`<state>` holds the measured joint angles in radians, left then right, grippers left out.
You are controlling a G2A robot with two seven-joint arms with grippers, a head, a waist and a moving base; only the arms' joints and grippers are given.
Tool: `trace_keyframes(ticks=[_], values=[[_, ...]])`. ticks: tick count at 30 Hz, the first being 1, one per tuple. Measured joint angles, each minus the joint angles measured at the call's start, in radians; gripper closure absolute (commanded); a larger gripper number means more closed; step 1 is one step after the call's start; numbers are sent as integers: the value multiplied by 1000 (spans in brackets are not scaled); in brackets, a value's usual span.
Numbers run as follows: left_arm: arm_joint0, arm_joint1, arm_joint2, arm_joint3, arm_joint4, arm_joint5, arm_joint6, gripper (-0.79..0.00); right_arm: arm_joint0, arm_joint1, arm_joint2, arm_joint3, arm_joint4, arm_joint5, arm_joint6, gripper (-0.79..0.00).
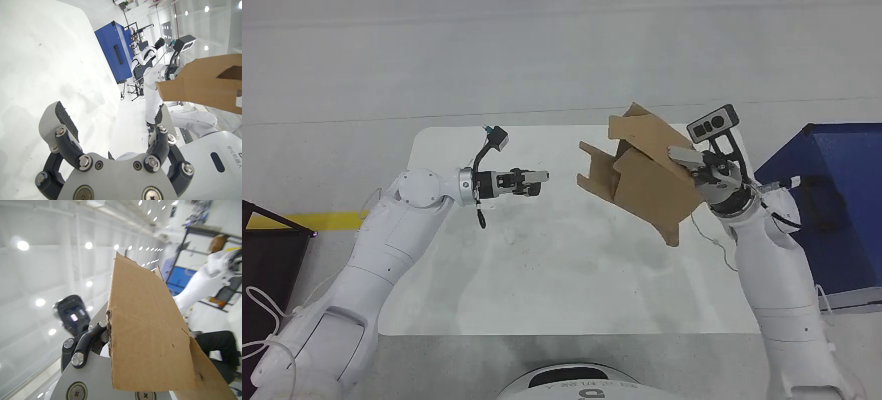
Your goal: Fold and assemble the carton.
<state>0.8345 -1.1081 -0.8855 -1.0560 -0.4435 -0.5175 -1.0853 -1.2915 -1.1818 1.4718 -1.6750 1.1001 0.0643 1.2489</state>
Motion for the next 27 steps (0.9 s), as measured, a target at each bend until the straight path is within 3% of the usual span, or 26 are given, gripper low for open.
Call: trace_keyframes(ticks=[7,17,20,25,27], values=[[0,0,0,0,0,0,0,-785,104,-15,-82,94,109,53,4,0],[1,0,0,-3,1,0,2,-785,107,-15,-87,94,115,74,27,0],[16,-2,2,-60,9,-11,20,-785,108,-16,-100,88,128,94,29,0],[30,-21,15,-171,-255,-49,-160,-785,175,-19,-139,189,81,109,129,0],[21,-33,21,-191,-398,-18,-210,-785,205,-23,-151,239,104,95,152,0]])
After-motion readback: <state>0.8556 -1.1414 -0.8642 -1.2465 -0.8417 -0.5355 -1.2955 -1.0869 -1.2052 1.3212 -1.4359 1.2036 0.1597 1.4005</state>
